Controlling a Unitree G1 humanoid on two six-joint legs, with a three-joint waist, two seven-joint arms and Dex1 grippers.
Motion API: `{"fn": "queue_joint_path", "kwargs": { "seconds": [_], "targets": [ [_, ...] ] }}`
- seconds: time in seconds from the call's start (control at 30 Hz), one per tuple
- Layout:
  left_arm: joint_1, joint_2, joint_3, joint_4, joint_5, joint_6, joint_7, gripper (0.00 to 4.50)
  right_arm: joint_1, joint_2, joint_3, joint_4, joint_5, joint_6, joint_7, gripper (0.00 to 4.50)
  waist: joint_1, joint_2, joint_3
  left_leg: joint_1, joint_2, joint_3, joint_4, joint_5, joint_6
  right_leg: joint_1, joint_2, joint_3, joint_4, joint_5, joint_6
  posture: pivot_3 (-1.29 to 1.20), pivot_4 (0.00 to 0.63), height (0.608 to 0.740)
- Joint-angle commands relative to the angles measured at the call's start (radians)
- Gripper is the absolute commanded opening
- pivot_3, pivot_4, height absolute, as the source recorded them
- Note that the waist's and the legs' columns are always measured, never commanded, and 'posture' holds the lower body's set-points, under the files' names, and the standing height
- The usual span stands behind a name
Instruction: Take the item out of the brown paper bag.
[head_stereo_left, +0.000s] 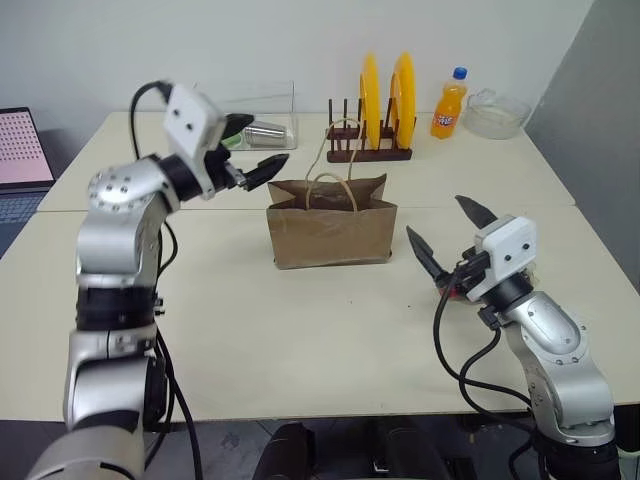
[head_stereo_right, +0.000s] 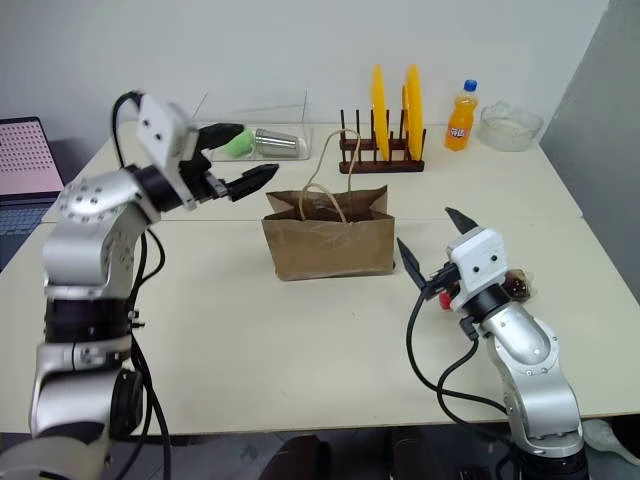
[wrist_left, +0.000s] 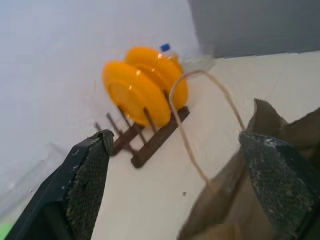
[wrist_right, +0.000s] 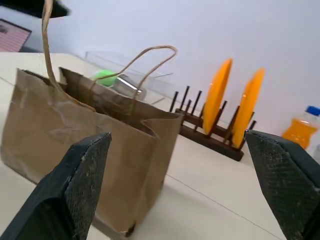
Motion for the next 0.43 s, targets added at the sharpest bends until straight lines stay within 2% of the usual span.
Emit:
{"fn": "queue_joint_path", "kwargs": {
  "seconds": [0.03,0.17,0.27,0.43],
  "targets": [
    [0.194,-0.102,0.088,-0.274,0.019,0.093,0.251,4.25,0.028,0.004,-0.052,-0.061,0.057,0.014,-0.008,4.50,0.002,0.001,-0.001,0.000,0.000,0.000,0.000,0.000,0.000,0.000,0.000,0.000,-0.001,0.000,0.000,0.00,0.150,0.740],
    [0.404,-0.193,0.083,-0.428,0.061,0.093,0.381,4.25,0.102,-0.020,-0.042,-0.105,0.075,0.019,0.024,4.50,0.010,0.000,-0.001,0.000,0.000,0.000,-0.001,0.000,0.000,0.000,0.000,0.000,0.000,0.002,-0.004,0.00,0.150,0.740],
    [0.557,-0.264,0.090,-0.463,0.101,0.032,0.467,4.25,0.133,-0.026,-0.028,-0.108,0.077,0.014,0.029,4.50,0.015,0.001,-0.001,0.001,0.000,0.000,-0.001,0.000,0.000,0.001,0.000,0.000,-0.001,0.000,0.000,0.00,0.150,0.740],
    [0.717,-0.302,0.056,-0.490,0.127,-0.079,0.487,4.25,0.091,-0.032,0.001,-0.071,0.077,0.018,0.034,4.50,0.017,0.001,-0.001,0.003,0.000,0.000,-0.001,0.000,0.000,0.002,0.000,0.000,-0.002,0.000,0.000,0.00,0.150,0.740]
  ]
}}
